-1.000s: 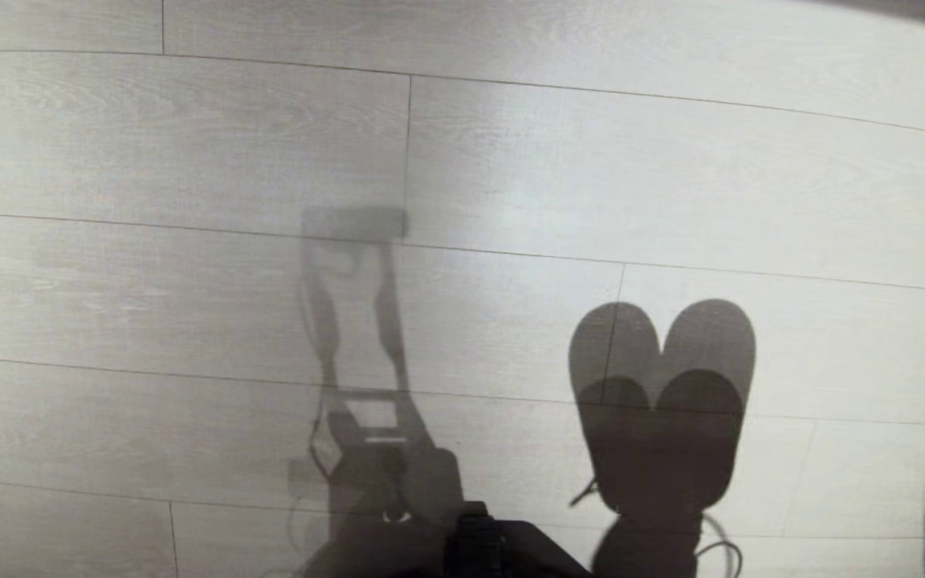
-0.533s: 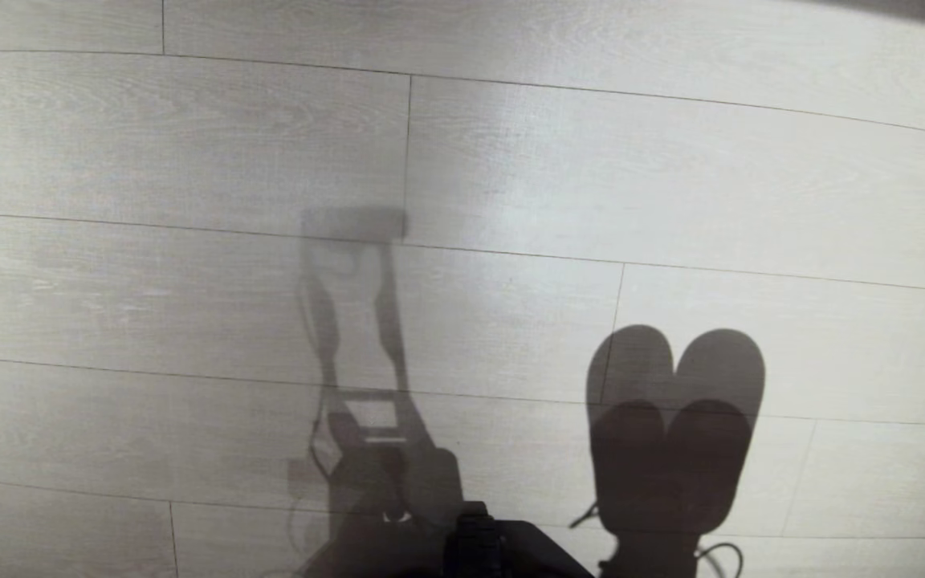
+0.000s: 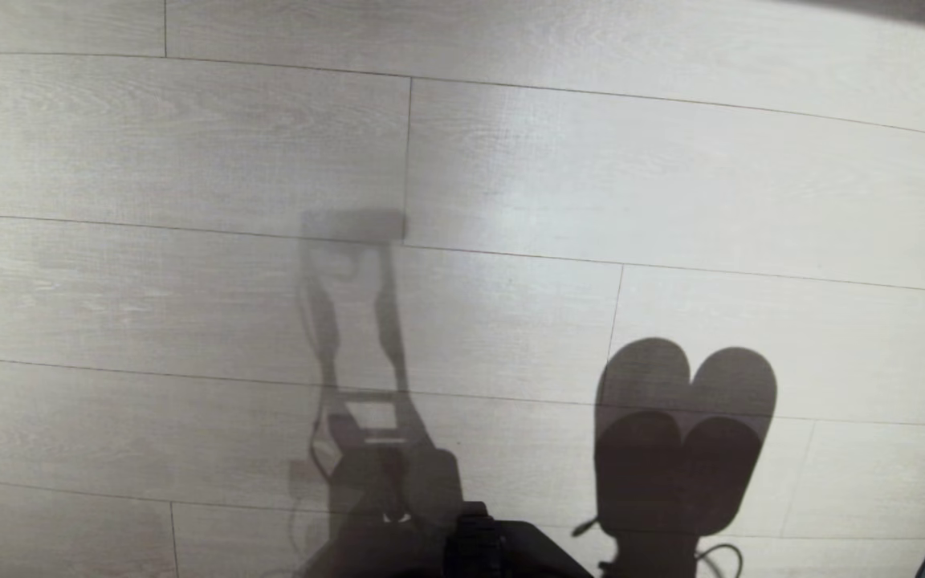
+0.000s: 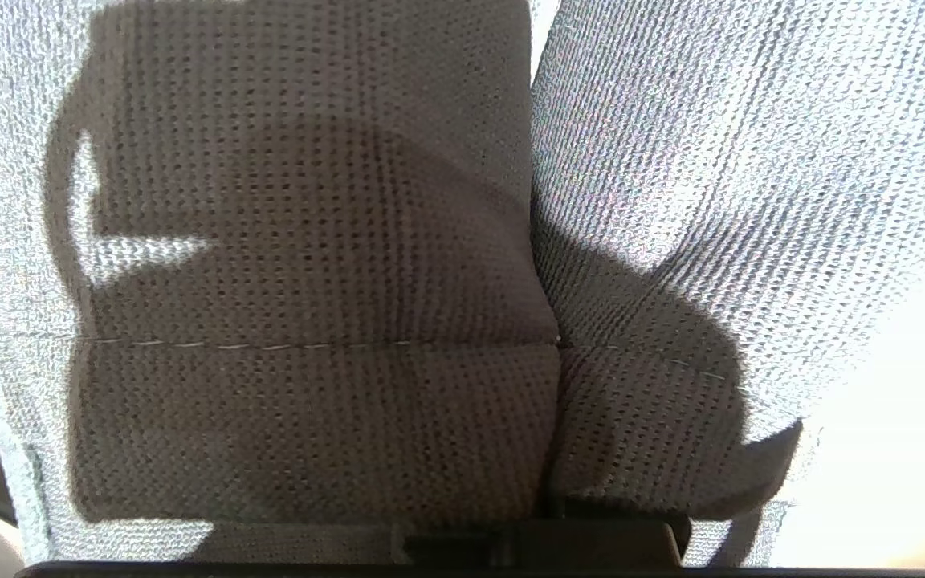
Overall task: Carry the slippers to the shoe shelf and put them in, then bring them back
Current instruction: Place the slippers into the shoe cabinet
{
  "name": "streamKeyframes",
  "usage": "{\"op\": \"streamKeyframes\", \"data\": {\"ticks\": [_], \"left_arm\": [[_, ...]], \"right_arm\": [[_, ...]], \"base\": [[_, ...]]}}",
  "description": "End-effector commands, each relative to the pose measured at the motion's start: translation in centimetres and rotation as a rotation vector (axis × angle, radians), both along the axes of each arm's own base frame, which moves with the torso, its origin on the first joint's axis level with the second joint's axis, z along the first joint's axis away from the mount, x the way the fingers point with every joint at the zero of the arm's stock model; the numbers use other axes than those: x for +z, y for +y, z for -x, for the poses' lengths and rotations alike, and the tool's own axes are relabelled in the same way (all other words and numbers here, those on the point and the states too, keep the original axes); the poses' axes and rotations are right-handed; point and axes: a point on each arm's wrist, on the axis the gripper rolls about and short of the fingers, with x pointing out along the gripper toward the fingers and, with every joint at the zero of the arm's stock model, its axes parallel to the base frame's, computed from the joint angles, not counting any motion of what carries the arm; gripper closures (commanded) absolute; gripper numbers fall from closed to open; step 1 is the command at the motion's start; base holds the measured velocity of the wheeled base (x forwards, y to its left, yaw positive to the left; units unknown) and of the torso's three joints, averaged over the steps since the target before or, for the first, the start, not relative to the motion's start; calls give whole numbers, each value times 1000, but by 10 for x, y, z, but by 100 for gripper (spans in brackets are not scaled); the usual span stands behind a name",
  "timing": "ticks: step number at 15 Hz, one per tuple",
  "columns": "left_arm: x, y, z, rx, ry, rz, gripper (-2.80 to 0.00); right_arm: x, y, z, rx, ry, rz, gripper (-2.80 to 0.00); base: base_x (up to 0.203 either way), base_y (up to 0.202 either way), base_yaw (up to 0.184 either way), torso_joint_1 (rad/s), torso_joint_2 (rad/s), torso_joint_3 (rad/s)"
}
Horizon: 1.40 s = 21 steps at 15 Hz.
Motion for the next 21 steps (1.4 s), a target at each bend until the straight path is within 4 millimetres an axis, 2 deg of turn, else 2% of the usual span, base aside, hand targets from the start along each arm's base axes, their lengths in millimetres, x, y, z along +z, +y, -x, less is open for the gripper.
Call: {"op": "streamKeyframes", "data": {"ticks": [1,21], "left_arm": [[0,0,0,1,1,4,0],[0,0,0,1,1,7,0]], "right_arm": [[0,0,0,2,3,0,0],[0,0,0,-3,1,-38,0]], "base": [[0,0,0,-2,2,119],[0,0,0,1,2,199]]}}
